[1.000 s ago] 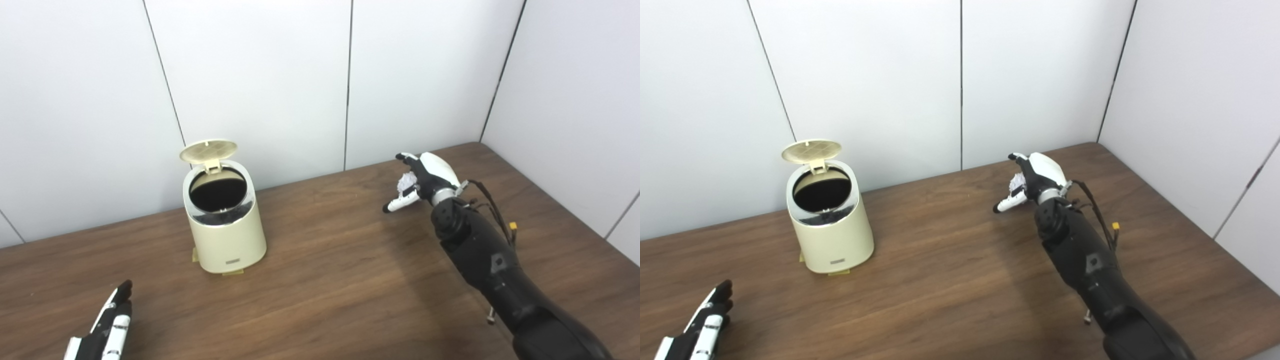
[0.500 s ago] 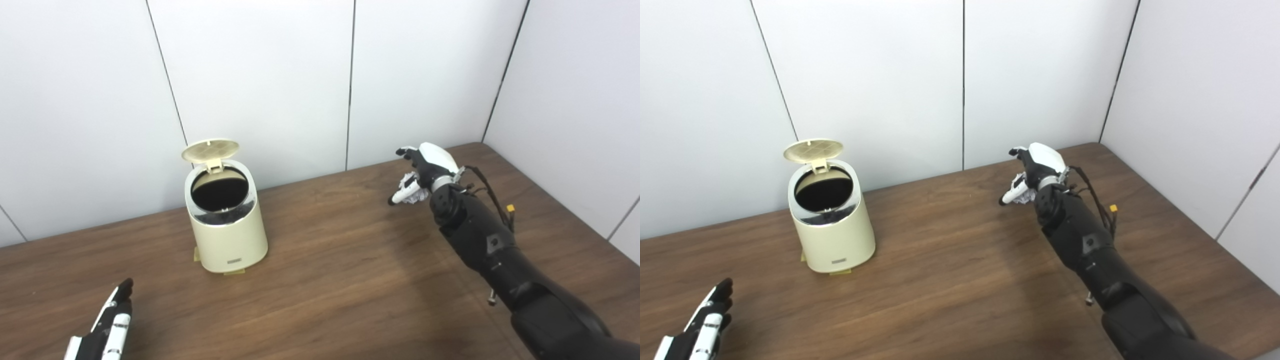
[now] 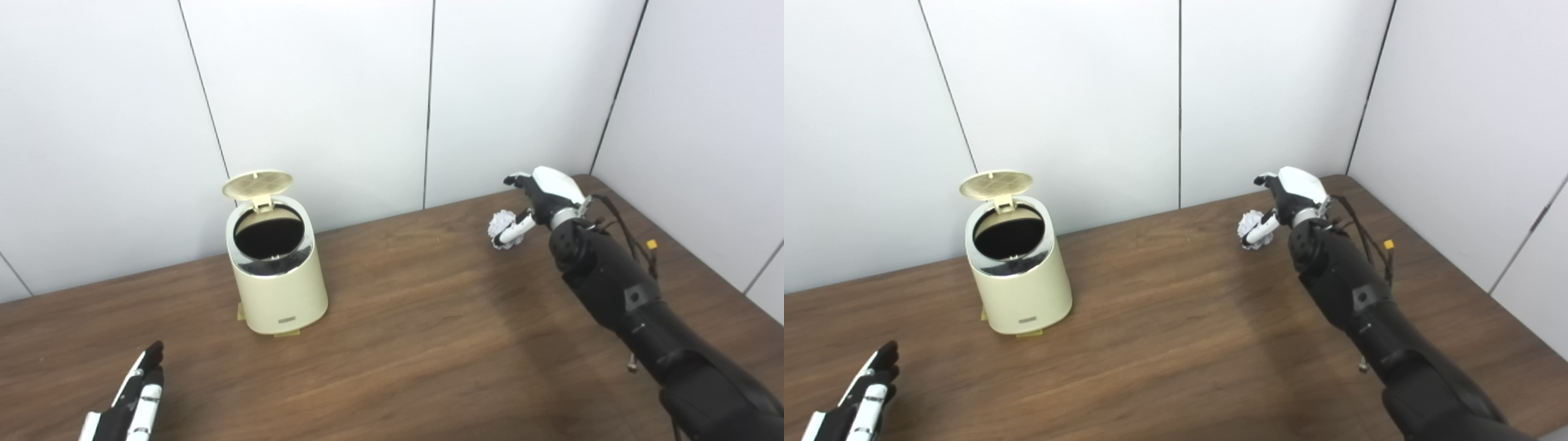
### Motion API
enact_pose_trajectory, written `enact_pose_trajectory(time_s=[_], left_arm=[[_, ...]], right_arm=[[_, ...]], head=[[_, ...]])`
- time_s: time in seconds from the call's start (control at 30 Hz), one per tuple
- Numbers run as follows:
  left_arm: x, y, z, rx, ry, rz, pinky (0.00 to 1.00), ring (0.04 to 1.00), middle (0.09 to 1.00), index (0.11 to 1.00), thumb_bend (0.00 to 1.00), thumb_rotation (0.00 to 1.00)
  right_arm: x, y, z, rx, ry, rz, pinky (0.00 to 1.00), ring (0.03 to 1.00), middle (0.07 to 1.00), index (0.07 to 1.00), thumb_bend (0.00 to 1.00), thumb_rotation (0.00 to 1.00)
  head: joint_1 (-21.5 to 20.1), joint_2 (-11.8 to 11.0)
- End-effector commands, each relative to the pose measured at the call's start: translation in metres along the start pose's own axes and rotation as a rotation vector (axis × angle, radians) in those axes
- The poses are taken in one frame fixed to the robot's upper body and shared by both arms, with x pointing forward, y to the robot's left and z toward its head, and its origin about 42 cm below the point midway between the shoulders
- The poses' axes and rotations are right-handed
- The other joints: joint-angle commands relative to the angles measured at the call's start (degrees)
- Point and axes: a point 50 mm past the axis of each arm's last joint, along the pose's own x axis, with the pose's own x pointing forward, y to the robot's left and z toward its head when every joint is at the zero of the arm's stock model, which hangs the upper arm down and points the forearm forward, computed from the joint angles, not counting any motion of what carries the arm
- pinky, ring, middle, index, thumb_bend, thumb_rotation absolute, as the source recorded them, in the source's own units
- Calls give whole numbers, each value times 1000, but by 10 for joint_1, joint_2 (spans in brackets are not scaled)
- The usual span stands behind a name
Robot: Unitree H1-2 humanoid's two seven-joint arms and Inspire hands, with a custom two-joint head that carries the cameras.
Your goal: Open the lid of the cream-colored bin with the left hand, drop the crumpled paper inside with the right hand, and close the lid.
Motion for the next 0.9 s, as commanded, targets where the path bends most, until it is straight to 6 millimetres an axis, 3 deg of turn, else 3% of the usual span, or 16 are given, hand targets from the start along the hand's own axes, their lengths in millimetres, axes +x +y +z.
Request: enact_pose_trajectory(time_s=[0.0,0.27,0.37,0.53,0.63,0.77,0.87], left_arm=[[7,1,16,-1,-73,11,1000,978,974,997,301,836],[8,0,13,-4,-69,9,1000,977,976,1000,317,783],[8,2,12,20,-66,14,1000,978,981,992,373,797],[9,1,11,3,-69,16,1000,975,979,998,406,782],[9,0,10,8,-66,13,1000,980,978,998,408,768],[8,-1,9,11,-60,16,1000,982,980,999,417,785],[8,-2,9,10,-62,16,1000,980,982,1000,412,782]], right_arm=[[8,-30,11,-24,-20,-46,657,800,848,826,953,165],[10,-13,16,-61,-31,31,619,764,828,833,955,170],[12,-7,21,-70,-35,48,626,773,834,831,952,170],[15,1,25,-78,-78,-6,600,732,787,791,981,161],[16,4,27,-82,-110,-29,636,729,778,779,988,166],[16,4,30,-80,-128,-46,763,765,793,781,982,166],[17,4,31,-81,-126,-47,731,763,798,781,978,168]], head=[[0,1],[14,5],[16,6],[17,7],[15,6],[16,6],[18,6]])
